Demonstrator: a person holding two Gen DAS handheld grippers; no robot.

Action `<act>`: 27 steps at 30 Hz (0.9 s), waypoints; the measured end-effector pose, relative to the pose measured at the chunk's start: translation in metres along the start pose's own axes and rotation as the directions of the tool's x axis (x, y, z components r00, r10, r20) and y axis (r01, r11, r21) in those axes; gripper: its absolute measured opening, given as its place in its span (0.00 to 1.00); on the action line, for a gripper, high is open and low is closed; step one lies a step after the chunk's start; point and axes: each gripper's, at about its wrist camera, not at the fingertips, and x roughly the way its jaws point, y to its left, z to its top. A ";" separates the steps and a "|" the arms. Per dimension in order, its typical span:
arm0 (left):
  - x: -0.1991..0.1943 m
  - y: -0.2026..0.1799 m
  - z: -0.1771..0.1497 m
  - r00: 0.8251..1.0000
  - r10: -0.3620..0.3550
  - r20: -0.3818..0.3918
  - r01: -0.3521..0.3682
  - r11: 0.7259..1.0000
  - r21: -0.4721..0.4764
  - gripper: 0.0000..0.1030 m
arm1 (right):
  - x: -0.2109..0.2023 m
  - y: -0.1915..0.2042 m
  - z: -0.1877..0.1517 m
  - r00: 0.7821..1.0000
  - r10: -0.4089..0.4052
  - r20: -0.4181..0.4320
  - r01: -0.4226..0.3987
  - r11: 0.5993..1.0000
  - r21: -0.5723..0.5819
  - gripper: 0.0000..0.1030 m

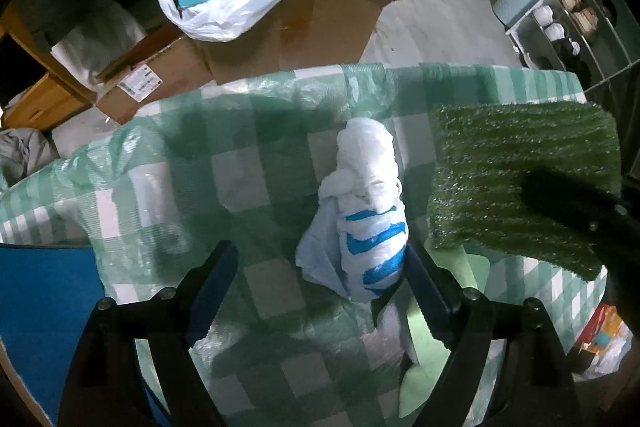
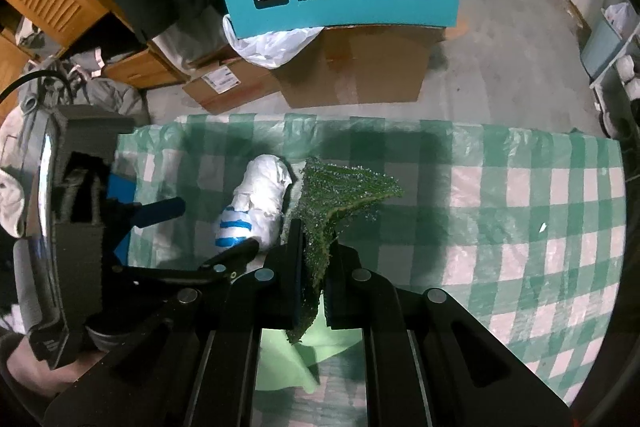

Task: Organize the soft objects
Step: 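Lift the sock and glittery pad and carry both over the box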

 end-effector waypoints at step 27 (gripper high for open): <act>-0.015 0.003 -0.015 0.999 0.011 0.048 -0.011 1.000 -0.001 0.36 | -0.014 -0.003 -0.011 1.000 -0.012 0.026 0.013 0.999 -0.047 0.07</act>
